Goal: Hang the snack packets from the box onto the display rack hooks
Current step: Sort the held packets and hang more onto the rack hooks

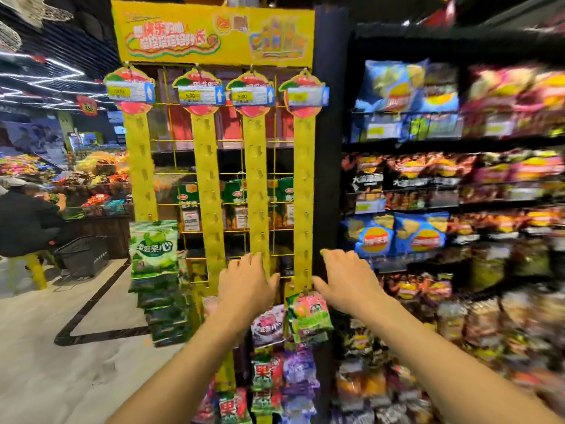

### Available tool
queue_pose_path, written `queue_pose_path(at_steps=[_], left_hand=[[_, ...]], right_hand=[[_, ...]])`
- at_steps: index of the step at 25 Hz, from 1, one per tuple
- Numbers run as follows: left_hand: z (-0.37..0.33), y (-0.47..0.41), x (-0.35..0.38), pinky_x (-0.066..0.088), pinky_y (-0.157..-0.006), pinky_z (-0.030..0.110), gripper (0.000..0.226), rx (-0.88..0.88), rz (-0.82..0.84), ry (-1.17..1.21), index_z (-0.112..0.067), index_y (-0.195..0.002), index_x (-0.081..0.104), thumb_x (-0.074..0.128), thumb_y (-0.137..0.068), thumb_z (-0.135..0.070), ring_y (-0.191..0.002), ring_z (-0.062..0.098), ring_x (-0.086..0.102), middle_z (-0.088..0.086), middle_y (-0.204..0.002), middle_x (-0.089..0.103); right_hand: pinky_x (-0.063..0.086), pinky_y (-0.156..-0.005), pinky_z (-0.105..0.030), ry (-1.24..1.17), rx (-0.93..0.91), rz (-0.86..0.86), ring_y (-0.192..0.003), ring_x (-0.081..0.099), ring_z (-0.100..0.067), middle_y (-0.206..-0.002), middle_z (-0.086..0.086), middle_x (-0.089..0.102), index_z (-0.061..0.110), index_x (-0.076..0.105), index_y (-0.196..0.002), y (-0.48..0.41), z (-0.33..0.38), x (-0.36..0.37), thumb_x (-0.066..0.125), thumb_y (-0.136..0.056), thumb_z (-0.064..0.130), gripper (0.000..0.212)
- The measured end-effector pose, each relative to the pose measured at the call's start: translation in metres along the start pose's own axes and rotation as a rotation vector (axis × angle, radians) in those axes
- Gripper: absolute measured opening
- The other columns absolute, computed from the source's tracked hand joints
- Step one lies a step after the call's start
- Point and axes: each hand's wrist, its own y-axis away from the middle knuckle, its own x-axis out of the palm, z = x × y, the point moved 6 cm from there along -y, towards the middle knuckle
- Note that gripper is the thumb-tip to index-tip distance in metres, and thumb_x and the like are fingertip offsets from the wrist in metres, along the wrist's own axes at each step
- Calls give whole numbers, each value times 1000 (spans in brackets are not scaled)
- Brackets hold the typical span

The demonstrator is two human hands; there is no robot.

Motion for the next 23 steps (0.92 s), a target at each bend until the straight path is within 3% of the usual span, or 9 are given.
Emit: queue_pose_path(at_steps=[7, 11, 23], left_hand=[[-160, 35, 47, 43, -110, 44, 64, 201, 70, 40, -16, -149, 46, 48, -101, -59, -138, 32, 49, 7, -150, 53], [-238, 36, 71, 46, -102, 45, 55, 296, 136, 72, -14, -135, 53, 47, -102, -57, -130, 34, 52, 7, -139, 59], [-388, -49, 232, 47, -107, 49, 65, 352, 350, 120, -13, -151, 42, 44, -103, -58, -136, 35, 48, 8, -149, 52]], right_hand=[[44, -103, -48, 25, 209, 50, -129, 45, -35, -140, -9, 51, 15, 39, -145, 93, -152, -7, 45, -97, 58, 65], [43, -105, -48, 48, 325, 80, -132, 44, -34, -145, -9, 48, 13, 36, -148, 123, -224, -2, 43, -98, 58, 67], [45, -103, -46, 66, 446, 249, -129, 46, -31, -140, -7, 51, 15, 40, -143, 90, -407, 88, 42, -98, 59, 63]])
